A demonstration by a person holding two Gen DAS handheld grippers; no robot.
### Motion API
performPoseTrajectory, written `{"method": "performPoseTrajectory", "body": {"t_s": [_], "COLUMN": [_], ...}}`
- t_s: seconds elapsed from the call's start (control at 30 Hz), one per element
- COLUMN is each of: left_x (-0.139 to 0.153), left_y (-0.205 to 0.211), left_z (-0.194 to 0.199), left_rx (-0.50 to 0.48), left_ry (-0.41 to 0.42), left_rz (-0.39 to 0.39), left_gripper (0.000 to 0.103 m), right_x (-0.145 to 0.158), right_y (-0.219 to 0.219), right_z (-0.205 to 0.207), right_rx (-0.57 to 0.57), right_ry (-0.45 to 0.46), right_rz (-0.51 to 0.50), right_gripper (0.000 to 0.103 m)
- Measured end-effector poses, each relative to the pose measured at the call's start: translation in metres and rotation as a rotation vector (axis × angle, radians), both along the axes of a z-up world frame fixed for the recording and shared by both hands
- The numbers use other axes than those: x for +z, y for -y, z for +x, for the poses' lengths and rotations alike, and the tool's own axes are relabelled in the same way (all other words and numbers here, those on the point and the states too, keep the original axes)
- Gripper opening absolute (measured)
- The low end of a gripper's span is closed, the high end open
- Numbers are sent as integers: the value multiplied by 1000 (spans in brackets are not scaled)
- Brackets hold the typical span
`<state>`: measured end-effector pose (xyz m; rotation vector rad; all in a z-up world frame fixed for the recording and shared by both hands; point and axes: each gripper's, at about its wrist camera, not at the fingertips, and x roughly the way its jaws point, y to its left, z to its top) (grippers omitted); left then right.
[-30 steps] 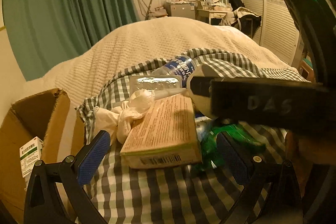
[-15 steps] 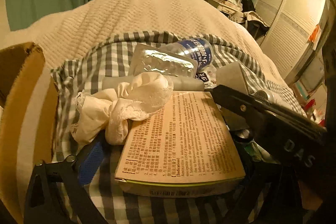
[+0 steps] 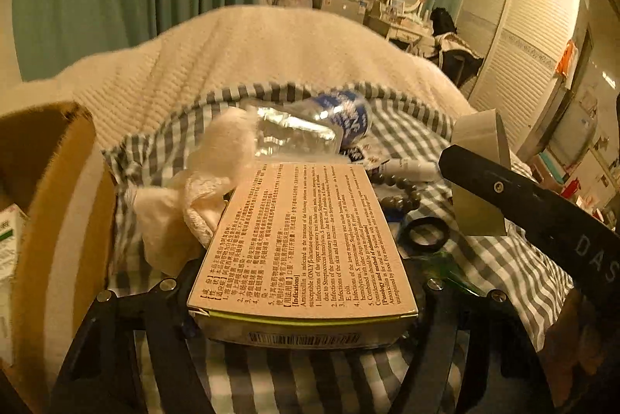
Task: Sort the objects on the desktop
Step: 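Grasp the tan printed medicine box with the left gripper while the right grasps the clear tape roll, then lift the tan box and tape roll and carry them over the cardboard box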
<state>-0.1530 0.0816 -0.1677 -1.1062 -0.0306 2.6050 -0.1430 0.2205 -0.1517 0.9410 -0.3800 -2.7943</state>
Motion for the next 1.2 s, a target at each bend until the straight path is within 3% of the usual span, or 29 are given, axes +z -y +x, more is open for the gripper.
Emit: {"method": "performPoseTrajectory", "body": {"t_s": [0.23,0.6,1.2], "left_x": [26,77,143], "left_y": [10,42,70], "left_z": [28,63,116], "left_rx": [14,91,167], "left_ry": [-132,-309,-556], "left_rz": [-14,37,-43], "left_gripper": [75,75,75], "right_x": [26,68,129], "right_y": [-1,8,23], "right_z": [22,50,102], "right_rx": [-38,-68,-74], "right_ry": [-95,-221,-375], "right_rz": [30,76,35], "right_gripper": [5,5,7]}}
